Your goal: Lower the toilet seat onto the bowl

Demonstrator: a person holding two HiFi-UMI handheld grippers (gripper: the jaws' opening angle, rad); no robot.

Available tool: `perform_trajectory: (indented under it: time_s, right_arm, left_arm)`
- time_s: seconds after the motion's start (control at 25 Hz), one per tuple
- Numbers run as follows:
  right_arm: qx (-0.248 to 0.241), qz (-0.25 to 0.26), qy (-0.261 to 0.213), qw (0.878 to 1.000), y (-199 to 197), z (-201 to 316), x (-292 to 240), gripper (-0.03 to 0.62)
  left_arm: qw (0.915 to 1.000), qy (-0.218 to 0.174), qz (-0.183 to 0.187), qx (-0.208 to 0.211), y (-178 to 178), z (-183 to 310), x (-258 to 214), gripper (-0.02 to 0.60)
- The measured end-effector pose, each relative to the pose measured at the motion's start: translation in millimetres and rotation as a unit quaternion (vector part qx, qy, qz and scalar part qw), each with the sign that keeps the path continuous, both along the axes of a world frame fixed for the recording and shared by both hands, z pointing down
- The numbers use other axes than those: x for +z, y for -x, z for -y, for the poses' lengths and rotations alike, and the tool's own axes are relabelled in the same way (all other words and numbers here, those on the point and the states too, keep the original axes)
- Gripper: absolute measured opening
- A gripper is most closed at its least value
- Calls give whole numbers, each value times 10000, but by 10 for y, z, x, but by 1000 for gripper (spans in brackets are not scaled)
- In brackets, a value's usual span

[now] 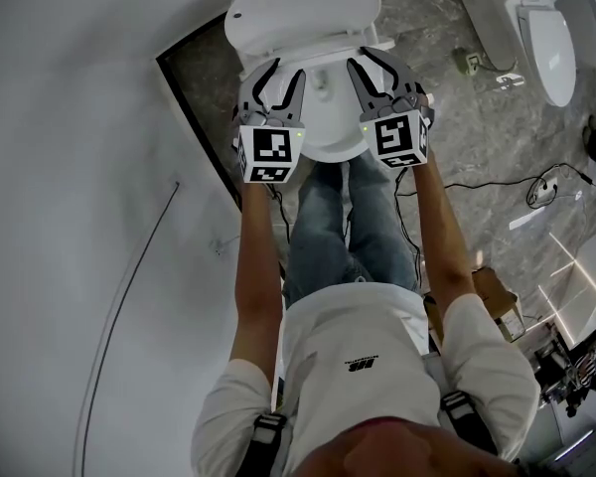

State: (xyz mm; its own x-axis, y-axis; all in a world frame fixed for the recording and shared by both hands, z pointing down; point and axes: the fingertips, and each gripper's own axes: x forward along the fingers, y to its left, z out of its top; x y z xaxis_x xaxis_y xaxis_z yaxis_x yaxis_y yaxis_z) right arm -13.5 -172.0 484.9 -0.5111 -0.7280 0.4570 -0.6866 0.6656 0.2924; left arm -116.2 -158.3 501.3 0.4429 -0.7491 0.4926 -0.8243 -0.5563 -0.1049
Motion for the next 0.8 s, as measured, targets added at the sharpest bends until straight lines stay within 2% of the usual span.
perform_trajectory:
  time_s: [0.8]
  right_arm:
    - [56,-9,78,10000,-53,-236,55,104]
  left_arm:
    - [9999,90,28,120,-53,-240,53,163]
